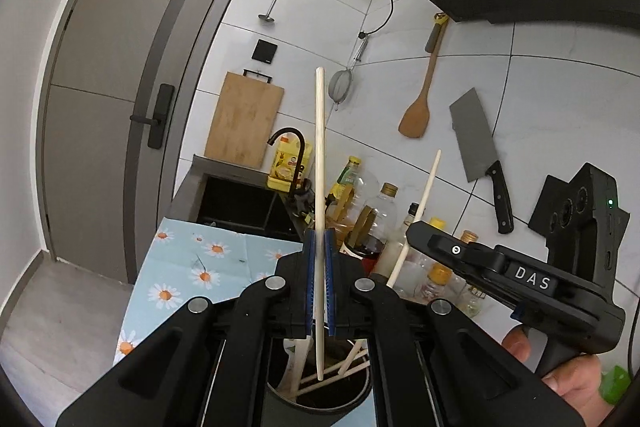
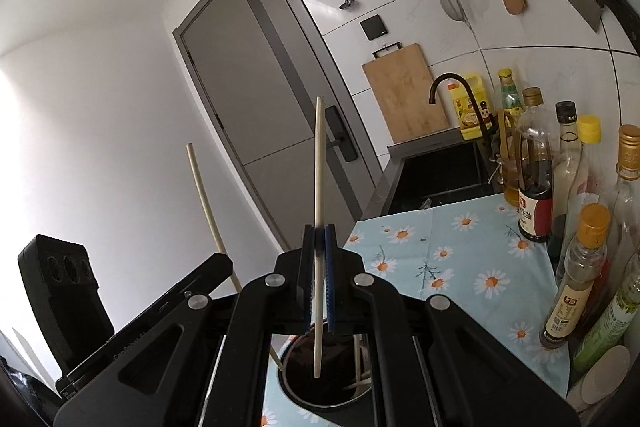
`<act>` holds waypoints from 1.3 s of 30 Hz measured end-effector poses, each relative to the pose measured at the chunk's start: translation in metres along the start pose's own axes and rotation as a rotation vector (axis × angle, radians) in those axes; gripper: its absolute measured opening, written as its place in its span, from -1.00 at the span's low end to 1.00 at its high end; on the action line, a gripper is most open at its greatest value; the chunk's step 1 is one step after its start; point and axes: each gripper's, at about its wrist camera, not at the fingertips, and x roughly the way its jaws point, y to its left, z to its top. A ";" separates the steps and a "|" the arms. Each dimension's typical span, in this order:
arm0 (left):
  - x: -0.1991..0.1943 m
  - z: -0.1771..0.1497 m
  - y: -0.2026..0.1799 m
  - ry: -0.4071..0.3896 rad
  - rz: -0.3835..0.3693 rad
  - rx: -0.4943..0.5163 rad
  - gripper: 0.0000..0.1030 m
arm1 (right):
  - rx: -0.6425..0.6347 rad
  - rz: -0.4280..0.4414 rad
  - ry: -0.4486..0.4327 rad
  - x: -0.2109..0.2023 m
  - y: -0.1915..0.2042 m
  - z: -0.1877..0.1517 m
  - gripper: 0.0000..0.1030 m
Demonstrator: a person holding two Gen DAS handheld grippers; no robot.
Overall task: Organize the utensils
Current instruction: 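Lower both chopsticks into the holder and open both grippers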
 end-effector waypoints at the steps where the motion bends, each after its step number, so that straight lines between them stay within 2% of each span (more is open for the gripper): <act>1: 0.001 -0.002 0.000 -0.003 0.006 0.008 -0.93 | 0.003 0.000 0.001 0.002 -0.002 -0.002 -0.89; 7: 0.014 -0.016 0.004 0.046 0.022 0.039 -0.93 | -0.004 -0.015 0.038 0.017 -0.008 -0.015 -0.89; 18: 0.019 -0.032 0.009 0.126 0.032 0.032 -0.92 | 0.003 -0.009 0.089 0.028 -0.008 -0.028 -0.87; 21: 0.016 -0.032 0.010 0.121 0.032 0.026 -0.91 | 0.008 -0.004 0.093 0.026 -0.008 -0.027 -0.66; 39: -0.020 -0.023 0.004 0.117 0.036 0.024 -0.91 | 0.030 0.022 0.077 -0.010 0.004 -0.023 -0.60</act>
